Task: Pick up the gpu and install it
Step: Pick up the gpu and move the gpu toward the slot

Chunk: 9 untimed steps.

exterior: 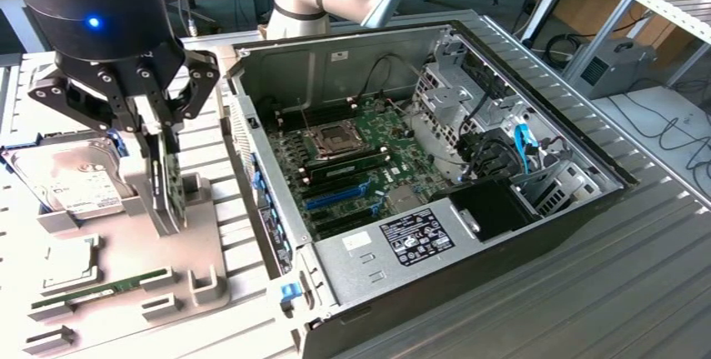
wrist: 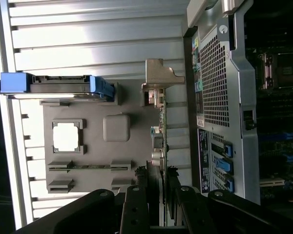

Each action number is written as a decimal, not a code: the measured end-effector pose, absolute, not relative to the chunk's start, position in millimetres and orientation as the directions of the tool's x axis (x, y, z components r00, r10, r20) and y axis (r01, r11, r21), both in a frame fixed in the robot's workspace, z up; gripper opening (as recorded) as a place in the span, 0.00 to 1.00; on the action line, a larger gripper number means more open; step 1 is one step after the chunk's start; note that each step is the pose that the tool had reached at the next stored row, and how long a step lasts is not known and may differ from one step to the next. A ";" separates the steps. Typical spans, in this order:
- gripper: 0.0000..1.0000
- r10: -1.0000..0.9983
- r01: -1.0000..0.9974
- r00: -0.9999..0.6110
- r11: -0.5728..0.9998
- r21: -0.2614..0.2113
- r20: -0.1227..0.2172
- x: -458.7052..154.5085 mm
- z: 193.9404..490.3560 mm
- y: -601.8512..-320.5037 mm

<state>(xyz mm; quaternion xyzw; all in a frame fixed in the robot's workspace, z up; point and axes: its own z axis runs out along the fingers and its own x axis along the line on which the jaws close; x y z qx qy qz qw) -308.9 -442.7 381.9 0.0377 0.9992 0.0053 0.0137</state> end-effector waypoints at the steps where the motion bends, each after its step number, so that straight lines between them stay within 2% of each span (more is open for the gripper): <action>1: 0.27 0.075 0.075 -0.997 0.997 0.012 -0.027 -308.9 382.1 -442.7; 9: 0.27 0.075 0.075 -0.997 0.997 0.012 -0.027 -308.9 385.0 -442.7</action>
